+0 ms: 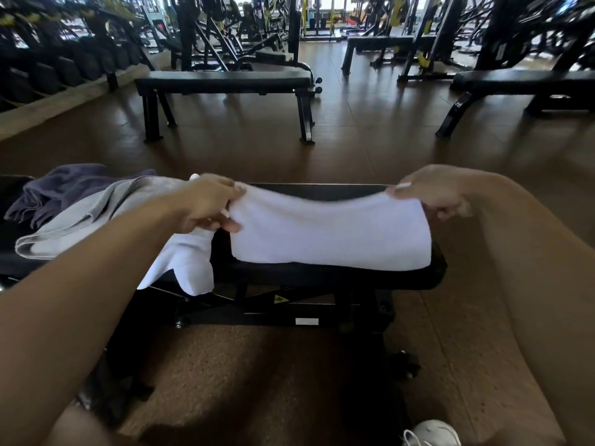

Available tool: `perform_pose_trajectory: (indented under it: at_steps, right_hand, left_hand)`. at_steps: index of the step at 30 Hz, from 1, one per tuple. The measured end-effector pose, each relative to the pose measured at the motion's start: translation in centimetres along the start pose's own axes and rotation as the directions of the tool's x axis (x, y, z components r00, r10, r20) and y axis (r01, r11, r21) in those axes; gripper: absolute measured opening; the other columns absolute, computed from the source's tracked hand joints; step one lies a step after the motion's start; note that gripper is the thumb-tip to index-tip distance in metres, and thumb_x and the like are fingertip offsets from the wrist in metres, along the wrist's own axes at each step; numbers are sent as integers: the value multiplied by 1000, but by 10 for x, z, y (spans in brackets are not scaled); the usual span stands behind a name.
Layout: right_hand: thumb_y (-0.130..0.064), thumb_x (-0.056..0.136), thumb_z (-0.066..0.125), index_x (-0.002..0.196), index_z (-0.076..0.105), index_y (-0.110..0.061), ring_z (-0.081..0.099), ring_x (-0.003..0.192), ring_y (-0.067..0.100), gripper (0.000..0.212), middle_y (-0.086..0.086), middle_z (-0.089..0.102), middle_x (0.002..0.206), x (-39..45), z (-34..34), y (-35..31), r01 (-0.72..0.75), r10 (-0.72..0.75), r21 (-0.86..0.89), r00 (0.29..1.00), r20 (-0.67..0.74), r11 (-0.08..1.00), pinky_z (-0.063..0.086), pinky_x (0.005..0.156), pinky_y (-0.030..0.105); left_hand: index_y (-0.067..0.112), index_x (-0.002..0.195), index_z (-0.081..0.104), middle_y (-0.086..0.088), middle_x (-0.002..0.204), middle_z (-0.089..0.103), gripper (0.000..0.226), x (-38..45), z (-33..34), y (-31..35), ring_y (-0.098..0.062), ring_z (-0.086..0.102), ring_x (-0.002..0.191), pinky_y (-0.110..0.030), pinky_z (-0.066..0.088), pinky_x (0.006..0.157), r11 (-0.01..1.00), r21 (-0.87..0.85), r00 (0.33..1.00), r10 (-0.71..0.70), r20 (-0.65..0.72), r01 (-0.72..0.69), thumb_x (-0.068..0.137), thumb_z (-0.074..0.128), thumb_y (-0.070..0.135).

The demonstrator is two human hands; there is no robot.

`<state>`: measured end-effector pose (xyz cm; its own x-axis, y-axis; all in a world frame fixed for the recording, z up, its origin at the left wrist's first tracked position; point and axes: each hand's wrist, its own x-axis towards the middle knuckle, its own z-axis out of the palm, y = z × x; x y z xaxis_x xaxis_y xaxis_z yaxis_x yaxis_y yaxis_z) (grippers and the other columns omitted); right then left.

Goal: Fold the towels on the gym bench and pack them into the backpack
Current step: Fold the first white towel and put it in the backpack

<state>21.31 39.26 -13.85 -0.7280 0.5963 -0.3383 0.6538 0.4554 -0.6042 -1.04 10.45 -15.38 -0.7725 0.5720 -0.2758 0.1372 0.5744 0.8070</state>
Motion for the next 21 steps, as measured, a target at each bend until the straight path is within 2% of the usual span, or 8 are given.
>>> perform_pose_trajectory:
  at_steps: [3,5,8,11,13,16,19,21]
  right_hand:
    - [-39,100,61,125,66,-13,64,87,19,36,3,69,109,9,-4,-7,86,-16,335,978,-207,938,52,52,27]
    - [-32,101,61,134,59,-5,64,110,28,44,9,60,135,17,3,-12,97,24,619,983,-184,779,60,53,31]
    - [-23,102,59,133,55,3,59,119,34,40,14,56,139,26,18,-18,89,71,841,986,-149,534,64,68,42]
    - [-19,105,55,132,54,-2,57,116,22,32,1,58,110,28,22,-32,319,73,829,917,-393,460,55,100,40]
    - [-16,104,55,96,61,-12,61,96,11,11,-4,53,87,26,15,-42,507,21,766,829,-559,394,50,107,38]
    - [-14,103,56,74,51,-16,60,78,2,30,-6,57,80,28,7,-47,642,-22,661,723,-690,389,54,100,30]
    - [-15,100,57,70,45,-17,53,69,4,32,-6,51,73,35,13,-37,676,-77,600,689,-721,427,55,81,27]
    - [-21,94,59,67,42,-19,45,65,6,32,-7,44,68,35,17,-31,685,-97,562,669,-737,463,44,68,29]
  left_hand:
    - [4,121,56,-16,105,63,30,6,1,14,-37,77,71,-34,62,53,972,-206,988,83,-134,-109,109,45,28]
    - [5,132,50,-15,111,63,33,10,8,20,-40,76,80,-45,65,72,927,-347,984,91,-153,-140,110,41,27]
    - [9,122,55,-14,115,65,26,17,16,21,-32,76,93,-42,59,91,900,-386,974,150,-168,-205,110,40,26]
    - [16,101,56,-9,103,61,26,24,13,18,-23,61,96,-37,46,92,878,-367,944,235,-231,-308,96,53,41]
    - [15,99,54,-6,101,55,27,25,12,22,-21,51,95,-36,43,89,817,-397,901,319,-294,-419,94,53,41]
    - [13,92,51,-4,96,61,21,18,10,35,-9,62,94,-18,51,84,715,-442,837,413,-359,-542,109,42,23]
    - [18,88,53,8,89,64,25,18,10,31,-3,65,90,-16,50,81,694,-447,825,449,-344,-564,110,41,18]
    - [17,89,56,6,94,66,25,20,7,23,-5,64,94,-17,49,86,684,-465,827,453,-334,-563,109,41,15]
